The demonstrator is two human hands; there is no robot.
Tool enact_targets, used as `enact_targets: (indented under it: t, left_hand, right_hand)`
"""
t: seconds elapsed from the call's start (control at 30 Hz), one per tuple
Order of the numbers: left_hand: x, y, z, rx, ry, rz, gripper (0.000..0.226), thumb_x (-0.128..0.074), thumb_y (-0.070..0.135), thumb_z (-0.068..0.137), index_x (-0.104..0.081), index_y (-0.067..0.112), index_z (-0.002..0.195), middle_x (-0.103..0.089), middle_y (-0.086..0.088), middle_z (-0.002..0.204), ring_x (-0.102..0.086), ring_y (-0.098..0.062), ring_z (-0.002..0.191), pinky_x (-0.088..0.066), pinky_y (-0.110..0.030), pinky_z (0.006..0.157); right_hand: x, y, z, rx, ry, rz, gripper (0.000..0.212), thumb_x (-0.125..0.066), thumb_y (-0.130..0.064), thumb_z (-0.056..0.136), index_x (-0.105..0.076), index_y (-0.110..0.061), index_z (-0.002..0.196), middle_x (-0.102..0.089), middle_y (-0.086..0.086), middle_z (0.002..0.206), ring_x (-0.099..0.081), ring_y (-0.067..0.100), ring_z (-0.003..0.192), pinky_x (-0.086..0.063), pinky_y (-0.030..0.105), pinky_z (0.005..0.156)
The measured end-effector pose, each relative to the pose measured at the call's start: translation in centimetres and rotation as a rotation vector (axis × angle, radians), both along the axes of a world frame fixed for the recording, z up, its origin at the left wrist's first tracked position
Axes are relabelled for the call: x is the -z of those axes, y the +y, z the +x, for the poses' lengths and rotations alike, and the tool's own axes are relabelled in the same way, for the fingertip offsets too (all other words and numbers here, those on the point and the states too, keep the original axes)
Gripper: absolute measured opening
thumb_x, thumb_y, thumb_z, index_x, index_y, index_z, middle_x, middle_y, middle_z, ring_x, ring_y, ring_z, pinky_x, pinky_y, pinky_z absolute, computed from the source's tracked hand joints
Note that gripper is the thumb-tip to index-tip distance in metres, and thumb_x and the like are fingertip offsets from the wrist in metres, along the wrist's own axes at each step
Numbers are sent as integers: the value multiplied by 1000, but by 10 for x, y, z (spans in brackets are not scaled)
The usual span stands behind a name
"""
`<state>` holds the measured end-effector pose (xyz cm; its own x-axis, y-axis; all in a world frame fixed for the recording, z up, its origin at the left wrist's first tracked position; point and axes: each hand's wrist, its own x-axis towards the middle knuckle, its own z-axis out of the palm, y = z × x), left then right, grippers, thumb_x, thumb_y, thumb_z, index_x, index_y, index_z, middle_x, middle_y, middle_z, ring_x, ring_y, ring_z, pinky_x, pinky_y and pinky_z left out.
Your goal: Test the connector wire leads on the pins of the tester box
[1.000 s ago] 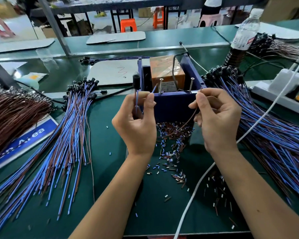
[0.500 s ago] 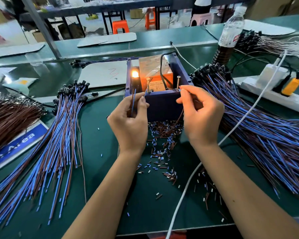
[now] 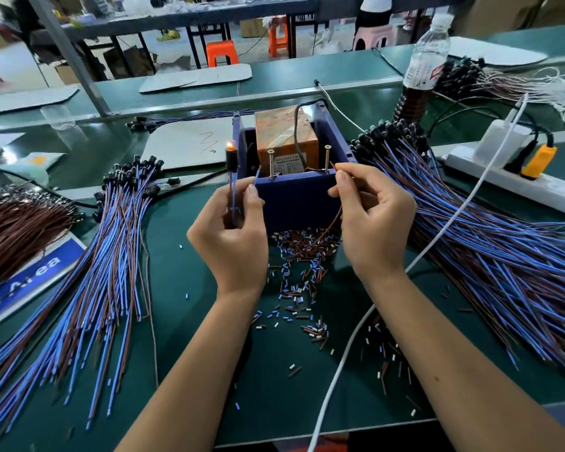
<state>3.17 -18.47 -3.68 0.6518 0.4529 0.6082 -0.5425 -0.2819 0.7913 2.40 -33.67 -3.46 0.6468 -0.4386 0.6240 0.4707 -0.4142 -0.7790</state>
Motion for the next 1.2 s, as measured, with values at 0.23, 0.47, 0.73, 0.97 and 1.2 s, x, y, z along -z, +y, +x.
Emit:
enact_targets:
  t: [0.23, 0.47, 0.73, 0.97, 1.2]
  left_hand:
    - [-13, -8, -7, -20, -55, 67, 11, -67, 13, 95, -75, 19, 93, -69, -1, 69, -59, -26, 58, -48, -36, 53]
    - [-50, -88, -20, 364, 141, 166, 13, -71, 16, 92, -79, 14, 81, -72, 3, 65, -67, -15, 61, -54, -31, 59]
    - [-64, -235, -20, 936, 869, 15, 8, -67, 11, 87, -70, 4, 88, -46, -3, 57, -35, -20, 43, -32, -25, 50]
    - [-44, -310, -16, 957, 1148, -252, 17, -48, 5, 99, -58, 2, 113, -42, -10, 71, -33, -22, 45, -28, -25, 46]
    - [-53, -304, 19, 1042, 1067, -974, 35, -28, 1, 105, -42, 13, 76, -37, -1, 68, -30, -5, 23, -23, -14, 28]
  right_hand:
    - [2, -8, -9, 29, 14, 45, 15, -63, -18, 103, -76, -12, 108, -74, -8, 81, -71, 9, 72, -57, 26, 66]
    - [-19, -59, -30, 181, 60, 114, 12, -66, -25, 98, -77, -21, 102, -77, -5, 80, -67, 16, 57, -55, 32, 58]
    - [-53, -195, -97, 618, 295, 26, 16, -59, -46, 74, -68, -56, 83, -71, -22, 79, -73, 20, 65, -63, 49, 74]
    - [-59, -225, -120, 821, 620, -412, 41, -60, -52, 87, -67, -30, 121, -55, 11, 133, -48, 43, 126, -42, 58, 101]
    - [-49, -198, -88, 234, 653, -306, 44, -52, -28, 108, -44, -27, 152, -75, 2, 108, -71, 8, 97, -39, 19, 70]
